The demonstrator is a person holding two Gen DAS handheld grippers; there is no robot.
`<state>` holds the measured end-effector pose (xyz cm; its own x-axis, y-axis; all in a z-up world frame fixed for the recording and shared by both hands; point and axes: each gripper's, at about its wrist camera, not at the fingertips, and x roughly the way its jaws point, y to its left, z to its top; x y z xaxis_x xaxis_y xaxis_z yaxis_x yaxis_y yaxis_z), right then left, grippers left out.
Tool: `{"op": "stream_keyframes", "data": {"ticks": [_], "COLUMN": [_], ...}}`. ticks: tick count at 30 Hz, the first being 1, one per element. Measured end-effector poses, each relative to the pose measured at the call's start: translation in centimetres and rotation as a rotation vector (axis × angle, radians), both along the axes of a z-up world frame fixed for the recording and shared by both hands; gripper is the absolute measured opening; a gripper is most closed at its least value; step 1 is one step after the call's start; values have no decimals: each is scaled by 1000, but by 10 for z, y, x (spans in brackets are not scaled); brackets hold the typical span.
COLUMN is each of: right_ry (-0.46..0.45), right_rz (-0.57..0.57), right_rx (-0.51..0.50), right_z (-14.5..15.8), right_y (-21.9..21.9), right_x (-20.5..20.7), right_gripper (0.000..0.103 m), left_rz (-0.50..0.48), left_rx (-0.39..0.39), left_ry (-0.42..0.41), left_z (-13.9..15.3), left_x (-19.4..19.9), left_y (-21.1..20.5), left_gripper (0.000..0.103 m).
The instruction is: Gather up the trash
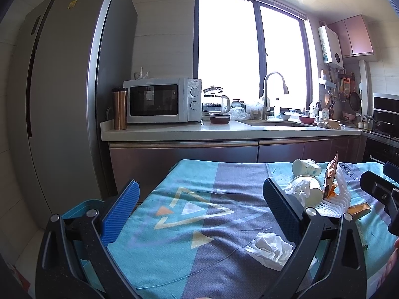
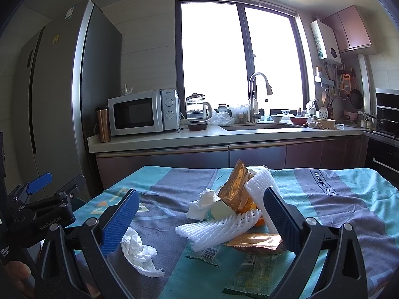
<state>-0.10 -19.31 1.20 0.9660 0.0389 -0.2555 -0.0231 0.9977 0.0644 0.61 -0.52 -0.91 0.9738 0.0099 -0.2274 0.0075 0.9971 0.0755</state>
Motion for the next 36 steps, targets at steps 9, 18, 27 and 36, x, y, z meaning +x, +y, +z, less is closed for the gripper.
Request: {"op": "stream_keyframes", "data": {"ticks": [9,18,27,36], "right_ry": [21,104,197,345], "right_rz": [-14,-42,19,60], "right_rx": [19,39,46,136], "right_z": [-4,-19,-25,-39], "right_y": [-13,-37,-40,-45], "right_x": [3,2,22,64], "right_gripper": [96,96,96,89], "left_rz": [-27,-193,-350,-413], "left_rx": [-28,10,-75,-157], "left_ry": [17,141,361,477], "left_z": [-4,-30,-59,-63], "left_x": [6,21,48,56], "left_y": [-1,-17,-40,-40], "left_gripper": [98,98,77,39]}}
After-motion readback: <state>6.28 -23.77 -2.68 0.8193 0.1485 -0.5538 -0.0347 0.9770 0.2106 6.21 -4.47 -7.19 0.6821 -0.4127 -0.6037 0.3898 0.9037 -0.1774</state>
